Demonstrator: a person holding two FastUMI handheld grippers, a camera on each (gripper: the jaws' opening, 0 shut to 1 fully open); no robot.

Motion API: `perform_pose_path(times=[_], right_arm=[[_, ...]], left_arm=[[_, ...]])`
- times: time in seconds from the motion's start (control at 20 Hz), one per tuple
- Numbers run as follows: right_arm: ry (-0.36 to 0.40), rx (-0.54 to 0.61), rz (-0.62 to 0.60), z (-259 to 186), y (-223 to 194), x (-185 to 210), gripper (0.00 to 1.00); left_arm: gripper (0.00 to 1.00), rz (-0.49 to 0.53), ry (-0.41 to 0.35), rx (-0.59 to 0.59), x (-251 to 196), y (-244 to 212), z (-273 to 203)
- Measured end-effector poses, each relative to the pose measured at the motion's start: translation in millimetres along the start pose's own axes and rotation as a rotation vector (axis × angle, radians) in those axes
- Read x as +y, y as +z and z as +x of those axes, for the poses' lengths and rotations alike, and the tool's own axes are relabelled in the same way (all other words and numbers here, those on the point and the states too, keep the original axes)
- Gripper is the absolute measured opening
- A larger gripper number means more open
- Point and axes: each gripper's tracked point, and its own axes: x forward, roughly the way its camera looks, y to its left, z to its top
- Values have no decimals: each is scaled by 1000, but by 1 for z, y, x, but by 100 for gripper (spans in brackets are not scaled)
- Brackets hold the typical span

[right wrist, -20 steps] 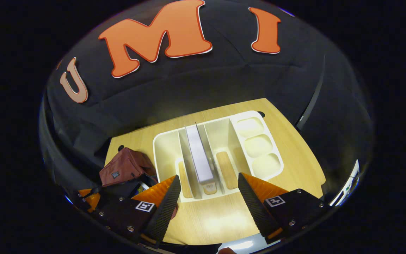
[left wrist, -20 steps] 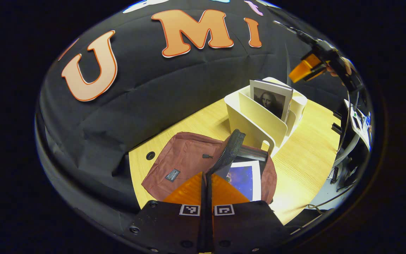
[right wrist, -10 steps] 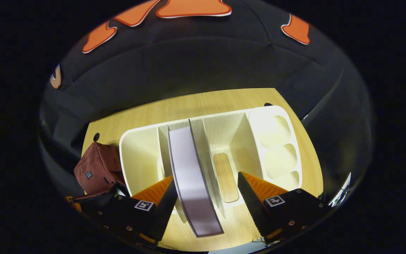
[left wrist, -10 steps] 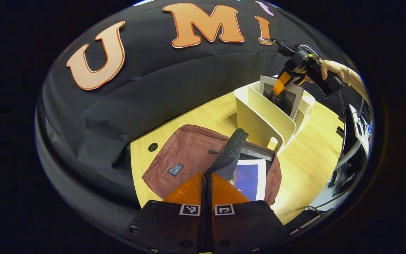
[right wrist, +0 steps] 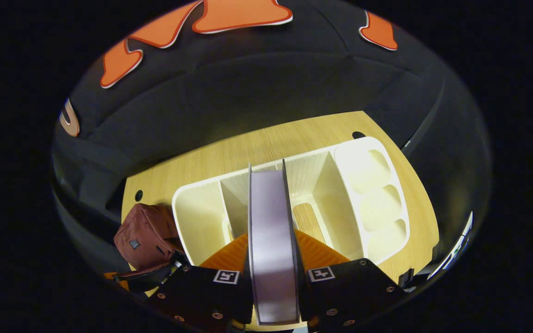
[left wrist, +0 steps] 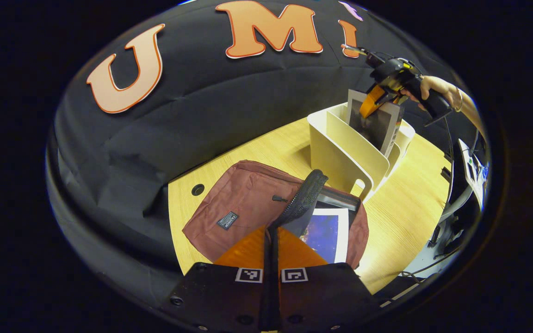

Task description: Open the schoolbag, grab two books from the bookshelf and put them into the schoolbag.

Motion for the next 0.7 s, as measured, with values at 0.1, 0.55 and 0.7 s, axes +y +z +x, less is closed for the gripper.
perform_pose_path(times=[0.1,0.55,0.7], right_arm=[[-3,-42,-5,-29,16,-3,39],[113,-235,49,-196,29,8,39],[245,-249,132,-238,-2,22,38]], left_arm=[[1,1,-6,-3,-2,-1,-1],[1,20,-19,-4,-4,7,-3],[1,40,-20,-15,-4,13,-9]])
